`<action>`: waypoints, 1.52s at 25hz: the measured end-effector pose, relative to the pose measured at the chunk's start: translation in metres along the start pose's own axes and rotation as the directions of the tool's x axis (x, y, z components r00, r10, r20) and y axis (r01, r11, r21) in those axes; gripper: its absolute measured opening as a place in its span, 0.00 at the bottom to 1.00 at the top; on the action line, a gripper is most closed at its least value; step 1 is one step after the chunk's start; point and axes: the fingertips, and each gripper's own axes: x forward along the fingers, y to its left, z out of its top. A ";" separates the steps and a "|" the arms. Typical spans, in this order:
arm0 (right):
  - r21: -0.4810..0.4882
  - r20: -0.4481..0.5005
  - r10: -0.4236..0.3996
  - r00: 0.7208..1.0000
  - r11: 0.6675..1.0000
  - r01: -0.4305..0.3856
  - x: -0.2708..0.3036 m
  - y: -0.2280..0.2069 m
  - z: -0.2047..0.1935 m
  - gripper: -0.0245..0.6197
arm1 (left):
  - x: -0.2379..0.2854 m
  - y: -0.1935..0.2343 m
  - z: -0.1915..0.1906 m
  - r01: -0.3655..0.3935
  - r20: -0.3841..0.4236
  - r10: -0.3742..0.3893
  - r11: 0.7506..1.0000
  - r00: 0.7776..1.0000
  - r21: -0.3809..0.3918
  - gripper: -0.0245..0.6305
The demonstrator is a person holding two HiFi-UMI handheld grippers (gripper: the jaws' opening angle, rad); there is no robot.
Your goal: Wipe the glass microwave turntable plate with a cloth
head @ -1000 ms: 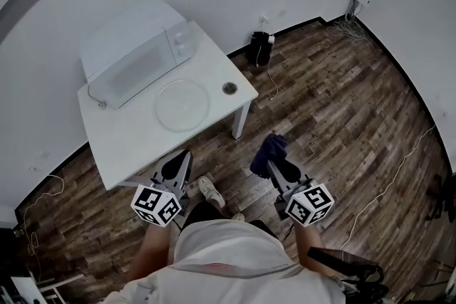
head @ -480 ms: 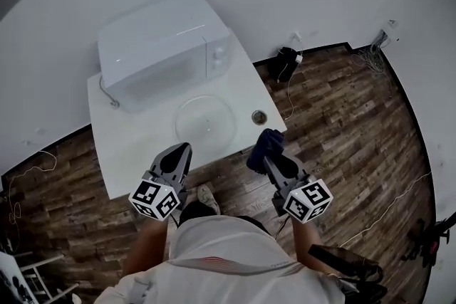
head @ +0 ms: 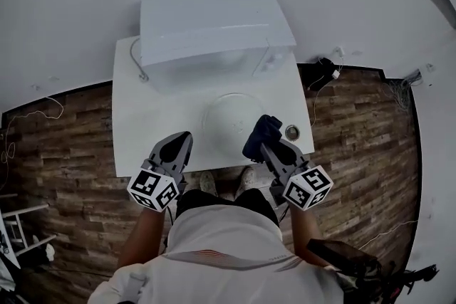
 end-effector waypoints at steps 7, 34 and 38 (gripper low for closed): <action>0.073 -0.206 0.226 0.952 0.974 -0.215 0.100 0.008 -0.039 0.14 | -0.019 0.031 -0.008 -0.169 0.027 0.169 0.985 0.985 -0.027 0.05; 0.211 -0.588 0.225 0.777 0.970 -0.122 0.203 -0.064 -0.149 0.14 | 0.016 0.040 -0.050 -0.316 -0.029 0.315 0.943 0.949 -0.105 0.05; 0.209 -0.593 0.195 0.781 0.974 -0.084 0.194 -0.082 -0.146 0.14 | 0.024 0.039 -0.050 -0.291 -0.039 0.289 0.951 0.957 -0.099 0.05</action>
